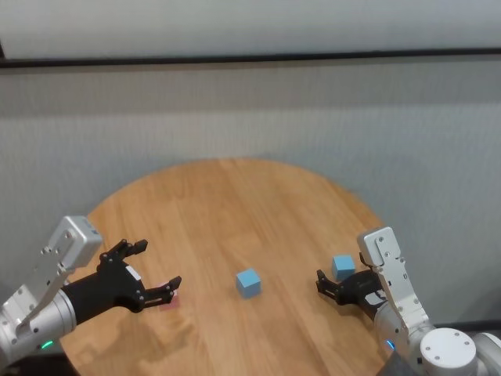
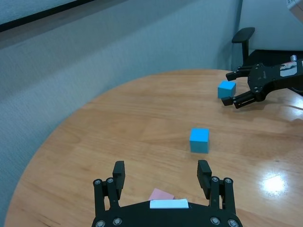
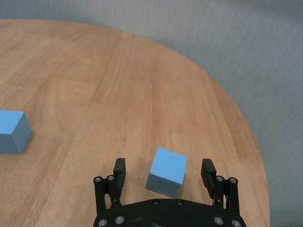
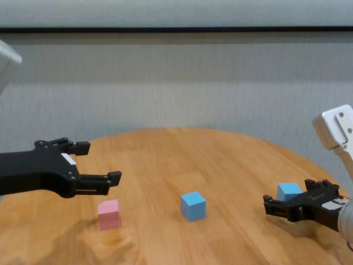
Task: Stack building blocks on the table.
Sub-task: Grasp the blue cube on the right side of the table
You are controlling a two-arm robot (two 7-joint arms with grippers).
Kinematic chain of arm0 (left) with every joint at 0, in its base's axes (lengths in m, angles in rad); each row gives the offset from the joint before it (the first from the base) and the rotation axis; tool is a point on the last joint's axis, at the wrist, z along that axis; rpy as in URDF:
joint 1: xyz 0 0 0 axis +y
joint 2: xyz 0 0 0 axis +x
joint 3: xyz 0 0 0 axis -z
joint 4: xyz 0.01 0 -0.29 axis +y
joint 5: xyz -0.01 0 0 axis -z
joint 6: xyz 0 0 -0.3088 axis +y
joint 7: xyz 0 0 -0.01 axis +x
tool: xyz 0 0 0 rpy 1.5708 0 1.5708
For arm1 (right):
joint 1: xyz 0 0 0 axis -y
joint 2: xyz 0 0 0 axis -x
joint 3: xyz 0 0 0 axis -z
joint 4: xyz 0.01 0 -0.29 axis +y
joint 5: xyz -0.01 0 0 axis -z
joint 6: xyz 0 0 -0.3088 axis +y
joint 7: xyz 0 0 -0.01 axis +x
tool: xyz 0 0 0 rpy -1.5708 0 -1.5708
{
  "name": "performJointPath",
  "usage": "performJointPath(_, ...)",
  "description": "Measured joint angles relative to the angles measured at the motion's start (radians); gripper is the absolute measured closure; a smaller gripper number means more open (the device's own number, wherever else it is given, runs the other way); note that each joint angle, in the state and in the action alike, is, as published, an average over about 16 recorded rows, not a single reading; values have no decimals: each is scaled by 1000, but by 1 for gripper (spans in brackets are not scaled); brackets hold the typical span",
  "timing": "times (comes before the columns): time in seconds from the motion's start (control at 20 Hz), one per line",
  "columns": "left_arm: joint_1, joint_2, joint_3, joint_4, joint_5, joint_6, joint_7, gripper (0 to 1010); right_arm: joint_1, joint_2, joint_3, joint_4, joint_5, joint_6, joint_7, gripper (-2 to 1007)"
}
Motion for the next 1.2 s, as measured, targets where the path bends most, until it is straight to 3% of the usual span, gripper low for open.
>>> performJointPath(1.2,0,0,0,0,0,0,0,8,18,-56,71,64,-14,-60,20,2)
